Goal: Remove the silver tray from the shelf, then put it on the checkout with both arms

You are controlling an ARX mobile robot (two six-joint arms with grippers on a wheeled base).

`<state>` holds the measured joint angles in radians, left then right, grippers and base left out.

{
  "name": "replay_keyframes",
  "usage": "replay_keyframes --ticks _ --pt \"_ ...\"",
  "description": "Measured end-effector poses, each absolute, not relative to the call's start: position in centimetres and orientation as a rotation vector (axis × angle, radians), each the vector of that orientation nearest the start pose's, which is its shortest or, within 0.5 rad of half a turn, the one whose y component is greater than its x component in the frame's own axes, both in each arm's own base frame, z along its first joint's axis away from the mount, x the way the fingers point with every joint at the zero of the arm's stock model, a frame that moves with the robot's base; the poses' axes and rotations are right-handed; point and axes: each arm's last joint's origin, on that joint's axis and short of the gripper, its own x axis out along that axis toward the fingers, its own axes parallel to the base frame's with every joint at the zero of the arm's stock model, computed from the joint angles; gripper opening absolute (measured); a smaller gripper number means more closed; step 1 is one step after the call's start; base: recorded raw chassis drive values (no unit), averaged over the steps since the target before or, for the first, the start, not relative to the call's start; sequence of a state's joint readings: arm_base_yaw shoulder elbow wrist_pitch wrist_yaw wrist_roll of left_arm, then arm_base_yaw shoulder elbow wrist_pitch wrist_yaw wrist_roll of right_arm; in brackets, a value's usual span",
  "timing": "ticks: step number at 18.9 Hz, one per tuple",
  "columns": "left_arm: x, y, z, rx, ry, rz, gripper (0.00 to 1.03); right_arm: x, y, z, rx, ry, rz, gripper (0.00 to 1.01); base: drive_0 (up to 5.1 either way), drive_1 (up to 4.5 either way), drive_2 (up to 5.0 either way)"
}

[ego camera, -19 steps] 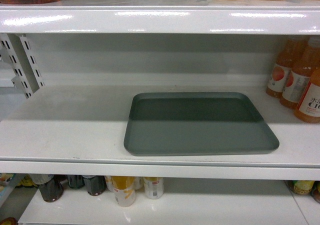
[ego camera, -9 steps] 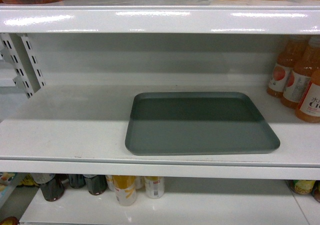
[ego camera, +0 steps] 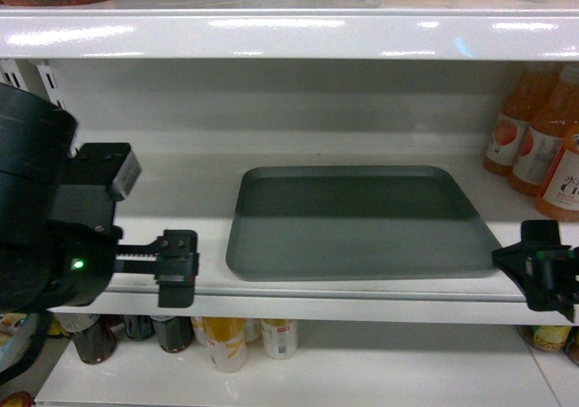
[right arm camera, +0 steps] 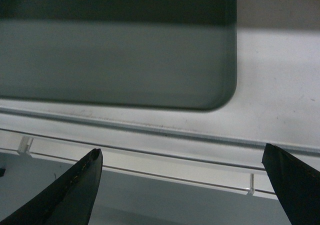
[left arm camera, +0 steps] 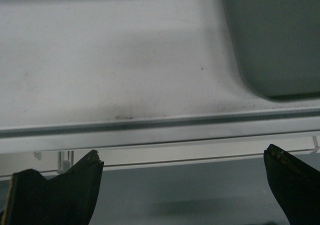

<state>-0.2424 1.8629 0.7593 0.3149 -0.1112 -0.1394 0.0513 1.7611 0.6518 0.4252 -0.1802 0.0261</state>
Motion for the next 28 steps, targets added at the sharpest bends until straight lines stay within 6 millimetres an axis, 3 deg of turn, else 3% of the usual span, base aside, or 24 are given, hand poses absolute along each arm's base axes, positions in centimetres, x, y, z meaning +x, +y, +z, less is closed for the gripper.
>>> replay_keyframes --ticks 1,14,17,20,22,23,25,27,28 --pt "33.3 -8.3 9.2 0.003 0.788 -0.072 0.98 32.4 2.1 10.1 0.074 0.702 0.201 0.98 0.0 0.00 0.0" --pt "37.4 -10.5 7.6 0.013 0.804 -0.081 0.98 37.8 2.1 7.9 0.098 0.746 0.164 0.98 0.0 0.00 0.0" --pt "39.2 -11.4 6.6 0.006 0.827 -0.070 0.98 40.7 2.1 6.9 0.108 0.764 0.139 0.98 0.0 0.00 0.0" --pt "43.5 -12.5 5.4 -0.005 0.876 -0.029 0.98 48.2 0.8 5.0 0.082 0.808 0.022 0.98 0.0 0.00 0.0" --pt "44.3 -12.8 5.1 0.016 0.881 -0.006 0.98 50.6 -0.6 4.3 0.073 0.843 -0.032 0.98 0.0 0.00 0.0" --pt "44.3 -12.8 5.1 0.015 0.901 -0.002 0.93 50.6 -0.6 4.2 0.078 0.845 -0.020 0.97 0.0 0.00 0.0" --pt "44.1 -12.8 5.0 0.001 0.935 0.002 0.74 50.4 -0.6 4.0 0.079 0.856 0.012 0.80 0.0 0.00 0.0" --pt "43.9 -13.0 4.9 -0.026 0.963 0.000 0.47 50.0 -0.5 3.7 0.064 0.855 0.044 0.51 0.0 0.00 0.0" --pt "43.9 -13.1 4.9 -0.043 0.966 -0.002 0.38 49.8 -0.5 3.7 0.060 0.861 0.048 0.42 0.0 0.00 0.0"
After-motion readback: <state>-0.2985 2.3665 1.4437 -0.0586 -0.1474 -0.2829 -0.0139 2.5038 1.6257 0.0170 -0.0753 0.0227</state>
